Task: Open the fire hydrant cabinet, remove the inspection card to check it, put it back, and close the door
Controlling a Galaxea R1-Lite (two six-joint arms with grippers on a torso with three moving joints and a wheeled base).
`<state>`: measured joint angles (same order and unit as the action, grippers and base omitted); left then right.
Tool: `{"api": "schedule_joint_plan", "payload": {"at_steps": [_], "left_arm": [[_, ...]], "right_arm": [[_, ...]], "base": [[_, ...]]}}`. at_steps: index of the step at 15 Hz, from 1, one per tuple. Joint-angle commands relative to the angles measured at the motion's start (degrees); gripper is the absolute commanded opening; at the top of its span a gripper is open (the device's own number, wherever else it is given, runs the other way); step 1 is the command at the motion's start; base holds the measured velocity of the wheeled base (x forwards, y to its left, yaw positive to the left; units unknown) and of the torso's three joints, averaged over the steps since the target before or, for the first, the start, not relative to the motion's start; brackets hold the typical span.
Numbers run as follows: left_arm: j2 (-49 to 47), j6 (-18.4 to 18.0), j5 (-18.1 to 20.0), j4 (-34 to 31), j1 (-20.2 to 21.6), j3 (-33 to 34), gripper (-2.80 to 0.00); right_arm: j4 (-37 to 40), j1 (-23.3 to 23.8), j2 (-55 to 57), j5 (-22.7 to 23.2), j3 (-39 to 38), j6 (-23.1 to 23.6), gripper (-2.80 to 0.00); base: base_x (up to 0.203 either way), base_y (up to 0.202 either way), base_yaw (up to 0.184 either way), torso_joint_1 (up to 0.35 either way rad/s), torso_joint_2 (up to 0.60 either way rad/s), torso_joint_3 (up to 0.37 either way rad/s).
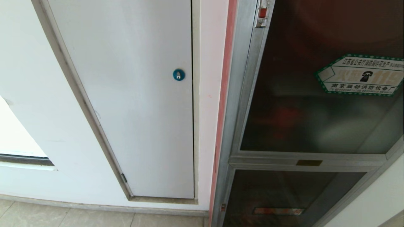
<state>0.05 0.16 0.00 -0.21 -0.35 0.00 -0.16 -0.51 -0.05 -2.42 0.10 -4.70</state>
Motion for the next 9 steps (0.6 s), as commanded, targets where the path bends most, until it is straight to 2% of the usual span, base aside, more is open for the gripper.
{"api": "schedule_joint_plan", "payload": {"at_steps": [1,9], "left_arm": [[0.0,0.0,0.0,0.0,0.0,0.1,-2.80],[0.0,0.0,0.0,0.0,0.0,0.1,-2.80]], "right_arm": [[-0.1,0.0,0.0,-0.5,0.0,-0.7,-2.80],[0.0,0.0,0.0,-0.5,0.0,-0.8,-2.80]], "base": [[0.000,0.000,0.000,0.000,0.00,0.000],[0.000,0.000,0.000,0.000,0.00,0.000]]}}
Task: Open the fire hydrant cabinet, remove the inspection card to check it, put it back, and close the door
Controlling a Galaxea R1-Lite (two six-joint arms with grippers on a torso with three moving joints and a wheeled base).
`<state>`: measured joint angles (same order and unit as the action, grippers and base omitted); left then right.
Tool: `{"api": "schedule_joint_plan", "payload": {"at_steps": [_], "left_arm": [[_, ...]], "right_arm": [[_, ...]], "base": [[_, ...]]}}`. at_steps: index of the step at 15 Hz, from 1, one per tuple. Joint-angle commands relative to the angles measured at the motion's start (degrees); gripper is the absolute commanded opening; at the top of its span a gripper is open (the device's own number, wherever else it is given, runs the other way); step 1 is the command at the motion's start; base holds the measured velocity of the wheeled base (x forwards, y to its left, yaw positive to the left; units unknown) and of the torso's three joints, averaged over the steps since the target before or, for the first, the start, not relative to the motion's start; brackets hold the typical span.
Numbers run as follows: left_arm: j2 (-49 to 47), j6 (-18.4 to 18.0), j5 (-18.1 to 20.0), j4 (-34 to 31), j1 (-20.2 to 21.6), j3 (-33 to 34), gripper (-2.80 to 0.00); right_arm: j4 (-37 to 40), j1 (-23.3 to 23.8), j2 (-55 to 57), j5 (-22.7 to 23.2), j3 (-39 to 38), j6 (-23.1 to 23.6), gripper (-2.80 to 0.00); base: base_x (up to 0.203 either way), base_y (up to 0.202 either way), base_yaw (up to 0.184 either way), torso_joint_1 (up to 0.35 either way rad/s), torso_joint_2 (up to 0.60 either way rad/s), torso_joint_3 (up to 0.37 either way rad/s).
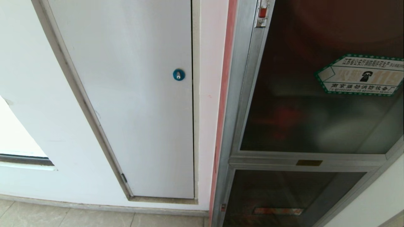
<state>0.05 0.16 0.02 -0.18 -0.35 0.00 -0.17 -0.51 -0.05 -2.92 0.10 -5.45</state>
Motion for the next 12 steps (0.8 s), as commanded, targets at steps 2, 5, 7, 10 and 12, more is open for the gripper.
{"api": "schedule_joint_plan", "payload": {"at_steps": [2,5,7,10,12], "left_arm": [[0.0,0.0,0.0,0.0,0.0,0.1,-2.80],[0.0,0.0,0.0,0.0,0.0,0.1,-2.80],[0.0,0.0,0.0,0.0,0.0,0.1,-2.80],[0.0,0.0,0.0,0.0,0.0,0.1,-2.80],[0.0,0.0,0.0,0.0,0.0,0.1,-2.80]], "right_arm": [[0.8,0.1,0.0,-0.2,0.6,0.1,-2.80],[3.0,0.0,6.6,-0.5,8.4,-0.4,-2.80],[2.9,0.0,16.0,0.0,16.7,-1.5,-2.80],[2.5,-0.1,30.0,4.3,31.4,-2.3,-2.80],[2.5,-0.2,38.4,9.0,40.8,-2.6,-2.80]], "base": [[0.000,0.000,0.000,0.000,0.00,0.000],[0.000,0.000,0.000,0.000,0.00,0.000],[0.000,0.000,0.000,0.000,0.00,0.000],[0.000,0.000,0.000,0.000,0.00,0.000],[0.000,0.000,0.000,0.000,0.00,0.000]]}}
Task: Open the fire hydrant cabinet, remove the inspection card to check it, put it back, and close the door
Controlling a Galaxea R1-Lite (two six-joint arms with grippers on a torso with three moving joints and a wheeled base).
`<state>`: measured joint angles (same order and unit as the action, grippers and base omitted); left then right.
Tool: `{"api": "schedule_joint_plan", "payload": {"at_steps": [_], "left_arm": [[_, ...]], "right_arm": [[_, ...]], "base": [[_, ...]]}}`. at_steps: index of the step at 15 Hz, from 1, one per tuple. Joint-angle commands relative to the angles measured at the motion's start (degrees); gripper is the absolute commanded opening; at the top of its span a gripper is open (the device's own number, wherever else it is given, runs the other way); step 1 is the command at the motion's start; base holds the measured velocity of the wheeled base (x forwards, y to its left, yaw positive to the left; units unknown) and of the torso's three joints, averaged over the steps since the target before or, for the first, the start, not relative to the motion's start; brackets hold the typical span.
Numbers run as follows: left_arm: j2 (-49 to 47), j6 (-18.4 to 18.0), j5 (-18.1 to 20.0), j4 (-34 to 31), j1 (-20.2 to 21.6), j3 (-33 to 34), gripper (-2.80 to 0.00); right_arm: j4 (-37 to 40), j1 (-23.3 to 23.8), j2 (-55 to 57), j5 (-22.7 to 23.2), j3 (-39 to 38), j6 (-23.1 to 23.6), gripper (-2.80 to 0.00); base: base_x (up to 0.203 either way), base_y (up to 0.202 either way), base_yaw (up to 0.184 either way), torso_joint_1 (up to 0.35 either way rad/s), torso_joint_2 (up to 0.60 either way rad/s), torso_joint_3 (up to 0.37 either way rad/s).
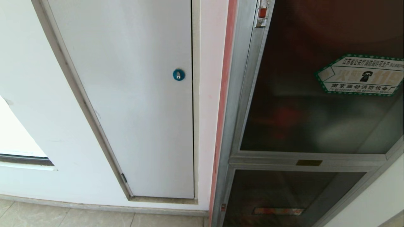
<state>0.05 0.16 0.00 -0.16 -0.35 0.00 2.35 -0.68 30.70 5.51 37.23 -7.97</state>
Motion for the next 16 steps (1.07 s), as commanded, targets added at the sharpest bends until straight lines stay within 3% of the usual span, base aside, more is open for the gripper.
{"api": "schedule_joint_plan", "payload": {"at_steps": [1,5,8,16], "left_arm": [[0.0,0.0,0.0,0.0,0.0,0.1,-2.80],[0.0,0.0,0.0,0.0,0.0,0.1,-2.80],[0.0,0.0,0.0,0.0,0.0,0.1,-2.80],[0.0,0.0,0.0,0.0,0.0,0.1,-2.80]], "right_arm": [[0.1,-0.1,11.6,3.1,8.3,-0.1,-2.80],[0.2,-2.0,23.9,9.7,22.2,-0.2,-2.80],[0.2,-8.0,30.1,10.5,29.5,-0.2,-2.80],[0.1,-16.9,47.1,10.4,47.6,-0.4,-2.80]], "base": [[0.000,0.000,0.000,0.000,0.00,0.000],[0.000,0.000,0.000,0.000,0.00,0.000],[0.000,0.000,0.000,0.000,0.00,0.000],[0.000,0.000,0.000,0.000,0.00,0.000]]}}
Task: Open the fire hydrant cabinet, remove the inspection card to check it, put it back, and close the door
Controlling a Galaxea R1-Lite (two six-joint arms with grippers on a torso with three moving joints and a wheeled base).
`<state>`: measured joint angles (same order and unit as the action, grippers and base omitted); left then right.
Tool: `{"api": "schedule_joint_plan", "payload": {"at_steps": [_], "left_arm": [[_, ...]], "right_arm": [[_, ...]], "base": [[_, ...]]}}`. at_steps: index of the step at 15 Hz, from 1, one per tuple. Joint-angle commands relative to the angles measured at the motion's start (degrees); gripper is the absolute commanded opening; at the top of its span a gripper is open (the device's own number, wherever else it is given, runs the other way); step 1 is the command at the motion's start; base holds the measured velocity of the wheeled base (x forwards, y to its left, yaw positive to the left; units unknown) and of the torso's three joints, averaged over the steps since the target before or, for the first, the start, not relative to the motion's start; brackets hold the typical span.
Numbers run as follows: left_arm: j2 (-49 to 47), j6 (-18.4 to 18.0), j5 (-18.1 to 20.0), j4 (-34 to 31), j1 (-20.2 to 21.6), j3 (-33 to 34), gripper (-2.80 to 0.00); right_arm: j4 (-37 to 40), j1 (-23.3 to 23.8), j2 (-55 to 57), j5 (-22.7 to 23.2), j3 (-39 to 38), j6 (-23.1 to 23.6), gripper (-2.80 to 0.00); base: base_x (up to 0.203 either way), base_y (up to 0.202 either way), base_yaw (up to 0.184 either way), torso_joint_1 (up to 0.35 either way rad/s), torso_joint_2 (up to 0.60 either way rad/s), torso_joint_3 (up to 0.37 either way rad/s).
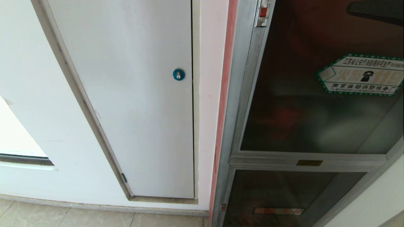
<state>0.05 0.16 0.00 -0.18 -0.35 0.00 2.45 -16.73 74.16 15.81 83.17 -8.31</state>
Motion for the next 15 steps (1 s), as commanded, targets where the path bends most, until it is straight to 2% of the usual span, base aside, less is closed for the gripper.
{"api": "schedule_joint_plan", "payload": {"at_steps": [1,5,8,15], "left_arm": [[0.0,0.0,0.0,0.0,0.0,0.1,-2.80],[0.0,0.0,0.0,0.0,0.0,0.1,-2.80],[0.0,0.0,0.0,0.0,0.0,0.1,-2.80],[0.0,0.0,0.0,0.0,0.0,0.1,-2.80]], "right_arm": [[0.1,-2.3,5.7,0.1,3.9,-0.1,-2.80],[1.1,-6.0,13.4,0.4,10.9,-0.2,-2.80],[1.4,-6.5,18.2,0.4,16.9,-0.3,-2.80],[1.1,-6.6,23.1,-0.9,22.3,-0.1,-2.80]], "base": [[0.000,0.000,0.000,0.000,0.00,0.000],[0.000,0.000,0.000,0.000,0.00,0.000],[0.000,0.000,0.000,0.000,0.00,0.000],[0.000,0.000,0.000,0.000,0.00,0.000]]}}
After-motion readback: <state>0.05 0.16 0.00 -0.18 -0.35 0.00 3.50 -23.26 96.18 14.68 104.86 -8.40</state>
